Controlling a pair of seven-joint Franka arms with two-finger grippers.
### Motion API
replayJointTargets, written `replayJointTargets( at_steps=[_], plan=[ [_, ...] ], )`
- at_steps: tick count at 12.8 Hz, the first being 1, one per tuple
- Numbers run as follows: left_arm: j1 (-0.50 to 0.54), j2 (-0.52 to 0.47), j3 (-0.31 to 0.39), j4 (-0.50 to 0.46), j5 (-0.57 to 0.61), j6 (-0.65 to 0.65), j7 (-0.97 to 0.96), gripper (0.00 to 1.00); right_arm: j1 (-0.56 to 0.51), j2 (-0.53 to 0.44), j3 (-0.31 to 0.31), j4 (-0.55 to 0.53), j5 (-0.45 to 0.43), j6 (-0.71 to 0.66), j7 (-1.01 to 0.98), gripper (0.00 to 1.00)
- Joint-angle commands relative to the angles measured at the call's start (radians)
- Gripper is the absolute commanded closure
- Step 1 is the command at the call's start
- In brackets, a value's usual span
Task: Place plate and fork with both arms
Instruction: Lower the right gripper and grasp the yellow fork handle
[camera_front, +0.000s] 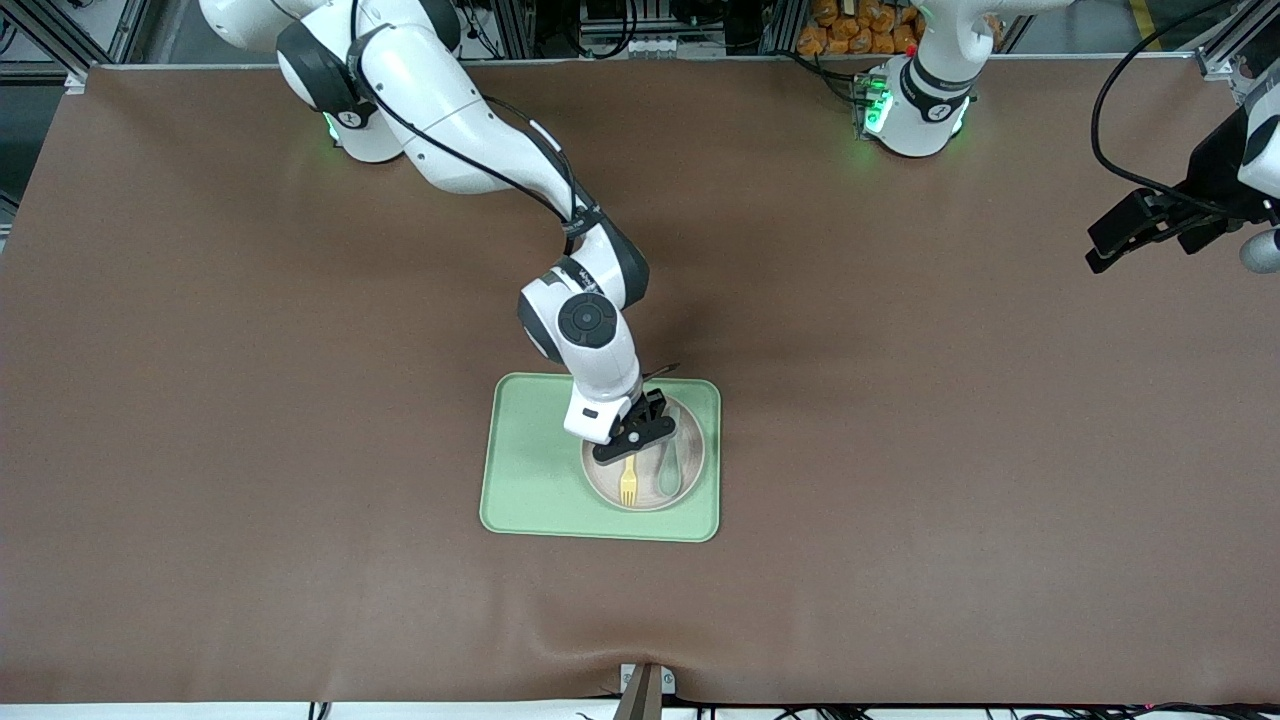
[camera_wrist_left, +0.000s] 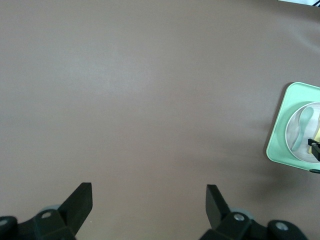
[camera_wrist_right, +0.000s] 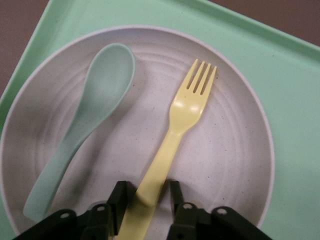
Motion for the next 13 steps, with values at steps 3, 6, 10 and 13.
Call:
replayJointTargets(
  at_steps=[3,6,10,13],
  plan=[
    [0.017,-0.021,-0.001,-0.017,-0.019,0.001,0.012,0.00,0.010,0.021,-0.006,0.012,-0.009,0.001,0.006,1.00],
    [0.017,-0.021,-0.002,-0.018,-0.020,0.001,0.010,0.00,0.013,0.021,-0.006,0.011,-0.009,0.001,0.007,1.00],
    [0.017,-0.020,-0.004,-0.018,-0.020,0.001,0.012,0.00,0.012,0.012,-0.006,0.011,0.000,0.003,0.013,1.00],
    [0.016,-0.021,-0.007,-0.021,-0.020,-0.002,0.012,0.00,0.012,-0.002,-0.006,0.011,0.004,0.000,0.016,1.00]
  ],
)
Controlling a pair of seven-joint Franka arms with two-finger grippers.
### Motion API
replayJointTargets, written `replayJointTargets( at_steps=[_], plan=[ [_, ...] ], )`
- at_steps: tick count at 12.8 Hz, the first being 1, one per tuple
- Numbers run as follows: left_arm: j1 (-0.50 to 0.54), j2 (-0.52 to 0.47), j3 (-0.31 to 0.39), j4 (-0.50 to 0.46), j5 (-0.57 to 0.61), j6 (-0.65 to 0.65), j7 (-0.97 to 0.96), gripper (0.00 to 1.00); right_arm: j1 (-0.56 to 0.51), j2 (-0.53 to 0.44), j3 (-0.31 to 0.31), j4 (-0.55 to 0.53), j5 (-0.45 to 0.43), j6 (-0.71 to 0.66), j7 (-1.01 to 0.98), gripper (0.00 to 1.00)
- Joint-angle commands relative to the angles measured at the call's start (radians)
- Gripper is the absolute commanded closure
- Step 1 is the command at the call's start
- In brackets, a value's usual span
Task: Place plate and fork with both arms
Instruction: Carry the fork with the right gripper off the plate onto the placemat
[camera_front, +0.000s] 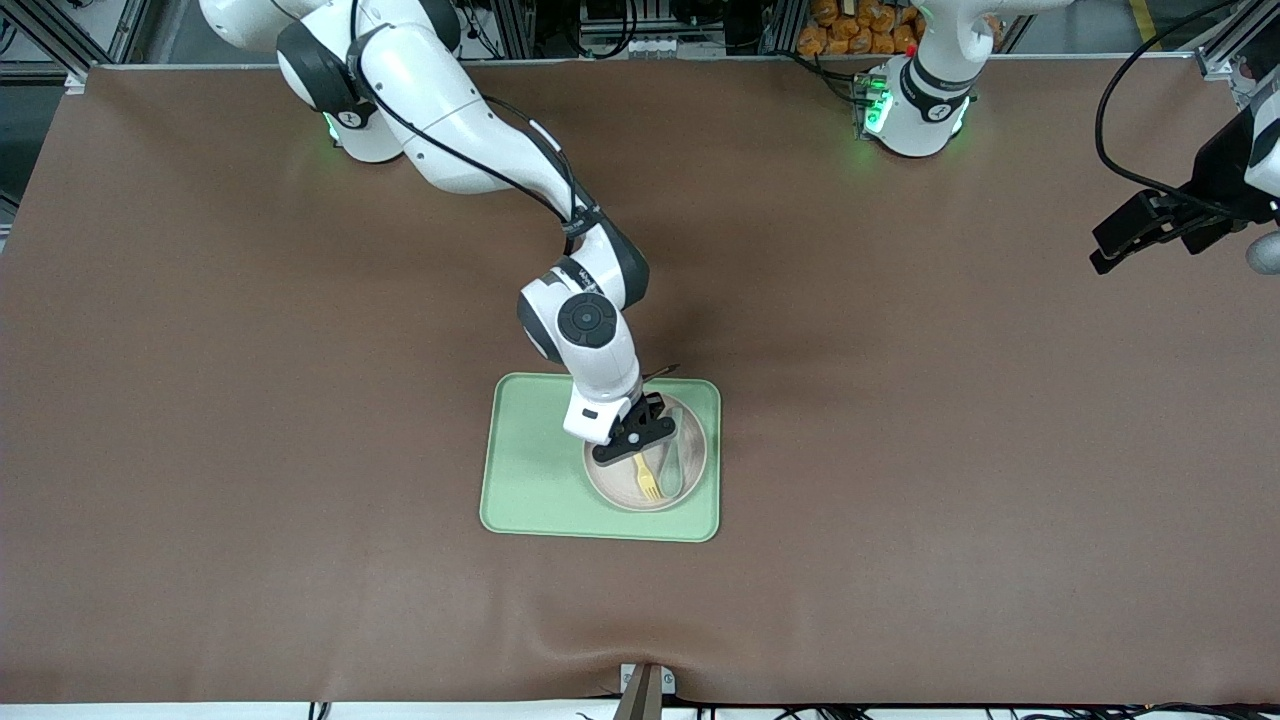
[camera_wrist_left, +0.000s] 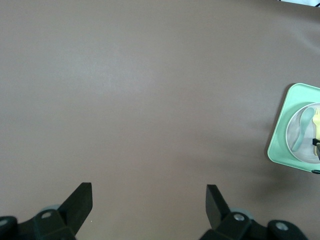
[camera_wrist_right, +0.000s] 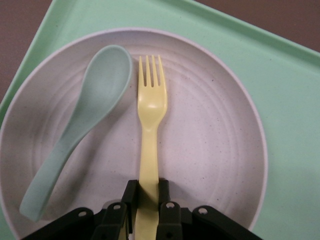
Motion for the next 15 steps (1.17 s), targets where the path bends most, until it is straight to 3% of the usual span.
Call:
replayJointTargets(
  at_steps=[1,5,11,15],
  plan=[
    [0.007,-0.021,-0.005,-0.019,-0.020,-0.002,0.012,0.00,0.008,-0.014,-0.004,0.005,0.007,-0.007,0.015,1.00],
    [0.007,-0.021,-0.006,-0.019,-0.020,-0.003,0.012,0.00,0.009,-0.039,-0.004,-0.011,0.009,-0.021,0.017,1.00],
    [0.004,-0.017,-0.006,-0.020,-0.020,-0.002,0.012,0.00,0.002,-0.131,-0.011,-0.030,0.007,-0.145,0.050,1.00],
    [0.000,-0.015,-0.006,-0.020,-0.020,-0.002,0.010,0.00,-0.067,-0.217,-0.017,-0.166,0.007,-0.148,0.092,1.00]
  ],
)
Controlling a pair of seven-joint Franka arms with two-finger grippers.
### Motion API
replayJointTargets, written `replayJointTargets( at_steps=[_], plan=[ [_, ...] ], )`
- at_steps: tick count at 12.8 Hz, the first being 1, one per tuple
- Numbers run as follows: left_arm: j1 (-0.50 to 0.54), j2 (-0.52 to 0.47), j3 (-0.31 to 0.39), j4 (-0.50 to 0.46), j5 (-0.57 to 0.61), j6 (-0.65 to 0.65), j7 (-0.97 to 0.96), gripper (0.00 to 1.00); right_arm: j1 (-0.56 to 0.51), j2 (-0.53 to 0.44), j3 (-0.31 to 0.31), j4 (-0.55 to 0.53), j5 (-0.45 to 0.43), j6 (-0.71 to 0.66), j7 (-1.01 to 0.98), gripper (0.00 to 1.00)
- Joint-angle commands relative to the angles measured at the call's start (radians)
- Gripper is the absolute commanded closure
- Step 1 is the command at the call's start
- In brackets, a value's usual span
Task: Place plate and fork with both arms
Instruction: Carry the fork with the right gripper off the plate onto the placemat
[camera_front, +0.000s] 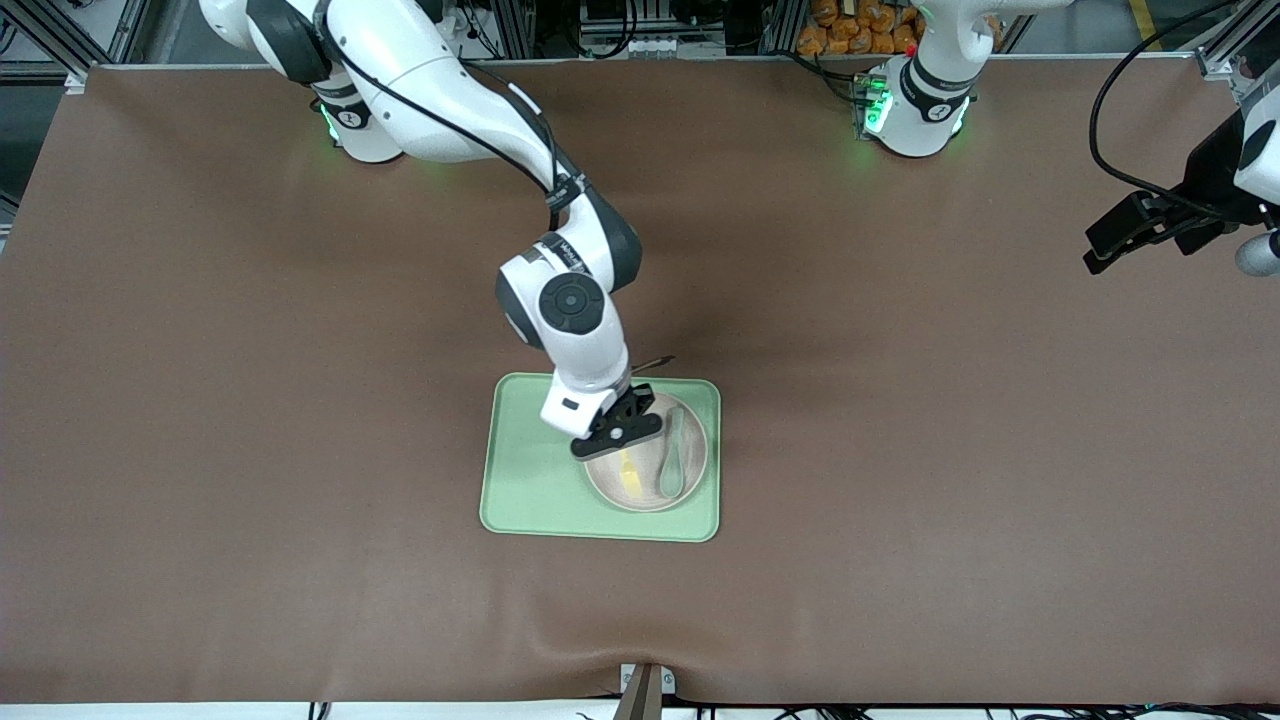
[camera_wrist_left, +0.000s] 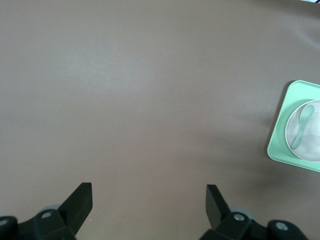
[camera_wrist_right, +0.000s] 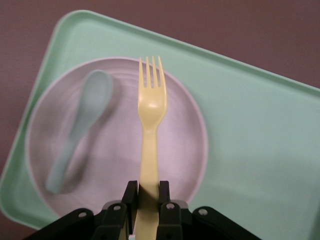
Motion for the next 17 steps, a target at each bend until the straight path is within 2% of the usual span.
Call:
replayJointTargets(
  at_steps=[1,6,9,17],
  plan=[
    [-0.001,-0.012,-0.002,-0.014,-0.018,-0.002,0.009,0.00,-0.056,-0.086,0.010,-0.142,0.005,0.006,0.060,1.00],
    [-0.005,-0.006,-0.004,-0.014,-0.018,0.003,0.003,0.00,-0.117,-0.113,0.012,-0.257,0.014,0.021,0.149,1.00],
    [-0.007,-0.006,-0.004,-0.014,-0.018,0.003,0.001,0.00,-0.117,-0.123,0.010,-0.310,0.094,0.094,0.160,1.00],
    [-0.008,-0.004,-0.005,-0.014,-0.018,0.004,0.001,0.00,-0.151,-0.107,0.012,-0.335,0.109,0.161,0.160,1.00]
  ],
)
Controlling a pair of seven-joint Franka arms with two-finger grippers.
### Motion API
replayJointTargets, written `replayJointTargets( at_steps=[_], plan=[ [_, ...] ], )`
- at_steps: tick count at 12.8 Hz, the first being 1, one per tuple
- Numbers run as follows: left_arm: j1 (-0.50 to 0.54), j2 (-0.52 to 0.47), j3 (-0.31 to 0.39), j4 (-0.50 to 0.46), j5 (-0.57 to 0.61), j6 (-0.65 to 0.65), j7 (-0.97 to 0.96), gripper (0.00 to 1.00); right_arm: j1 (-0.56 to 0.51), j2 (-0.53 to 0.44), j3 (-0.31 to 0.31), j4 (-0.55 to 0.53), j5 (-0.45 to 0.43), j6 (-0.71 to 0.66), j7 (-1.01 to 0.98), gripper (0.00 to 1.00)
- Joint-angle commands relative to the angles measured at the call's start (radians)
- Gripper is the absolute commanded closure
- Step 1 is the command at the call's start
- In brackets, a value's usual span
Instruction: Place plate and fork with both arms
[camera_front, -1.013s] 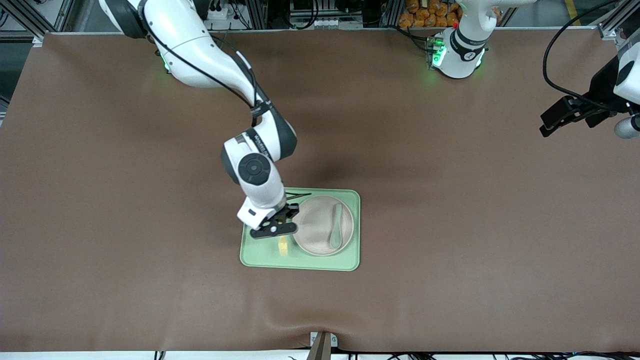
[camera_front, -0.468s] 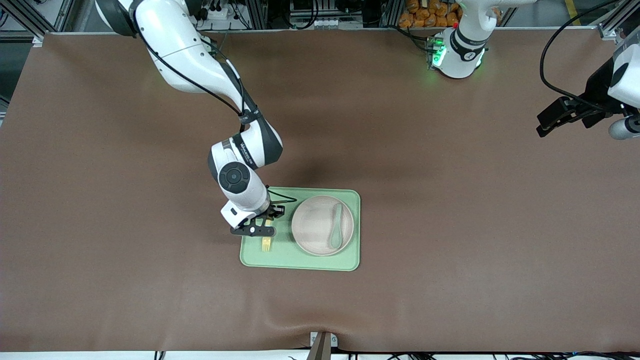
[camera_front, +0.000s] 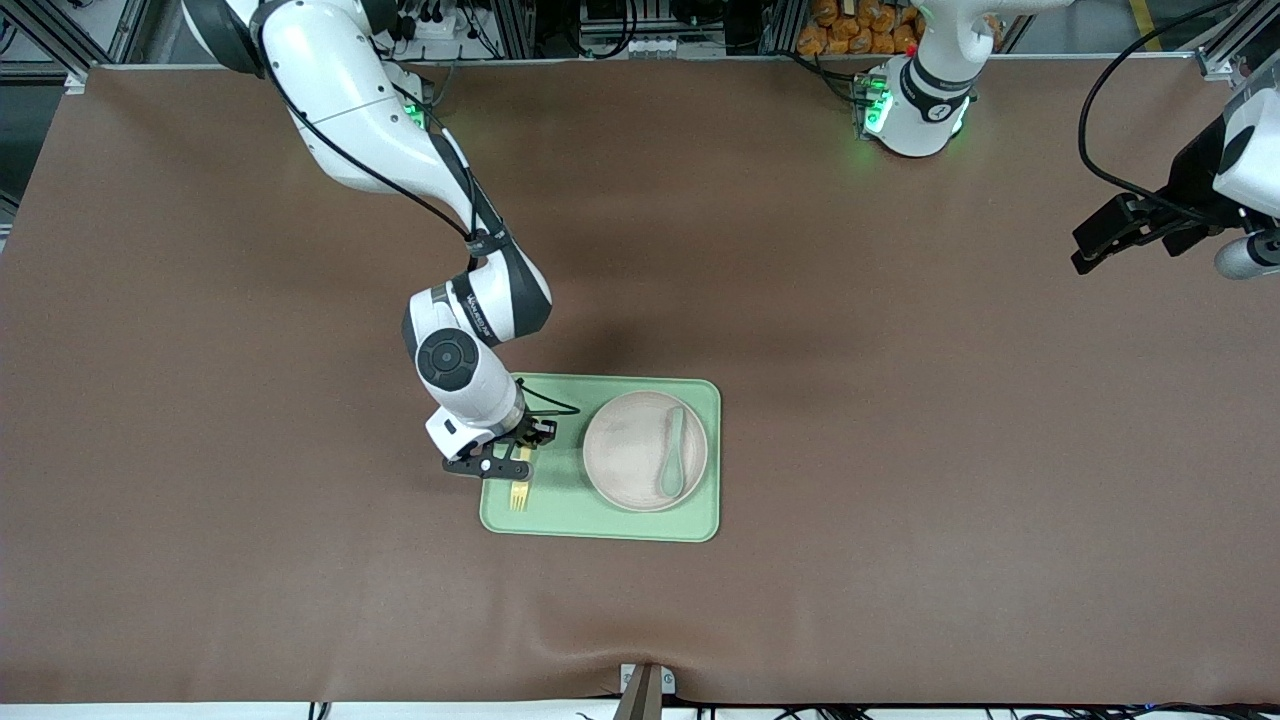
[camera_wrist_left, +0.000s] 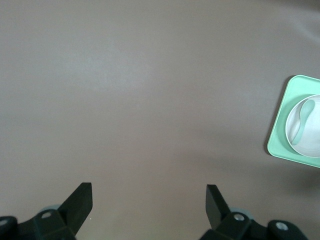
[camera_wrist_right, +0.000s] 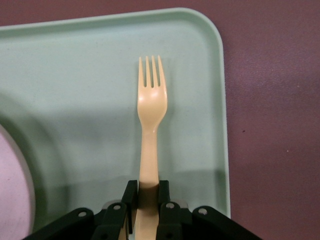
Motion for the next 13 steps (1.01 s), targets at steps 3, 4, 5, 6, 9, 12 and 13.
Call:
replayJointTargets(
  at_steps=[3,4,5,6,9,12,13],
  plan=[
    [-0.004,-0.005,-0.006,-0.002,-0.017,0.004,0.001,0.00,-0.012,-0.040,0.012,-0.049,0.008,-0.004,-0.006,0.00],
    [-0.001,-0.005,-0.012,-0.002,-0.017,0.004,0.000,0.00,-0.013,-0.049,0.012,-0.049,0.008,-0.039,-0.002,0.00],
    [-0.001,-0.005,-0.014,-0.002,-0.017,0.004,-0.002,0.00,-0.013,-0.073,0.012,-0.045,0.008,-0.091,0.003,0.00],
    [-0.001,-0.005,-0.014,-0.002,-0.020,0.004,-0.002,0.00,-0.015,-0.103,0.010,-0.046,0.006,-0.126,0.003,0.00],
    [-0.001,-0.003,-0.014,-0.002,-0.023,0.004,-0.002,0.00,-0.046,-0.220,-0.023,-0.048,-0.003,-0.321,-0.034,0.00],
    [-0.001,-0.005,-0.014,-0.002,-0.023,0.004,-0.002,0.00,-0.098,-0.319,-0.069,-0.051,-0.005,-0.472,-0.187,0.00],
    [-0.001,-0.006,-0.014,-0.002,-0.023,0.003,-0.002,0.00,-0.125,-0.351,-0.075,-0.051,-0.005,-0.531,-0.256,0.00]
  ],
)
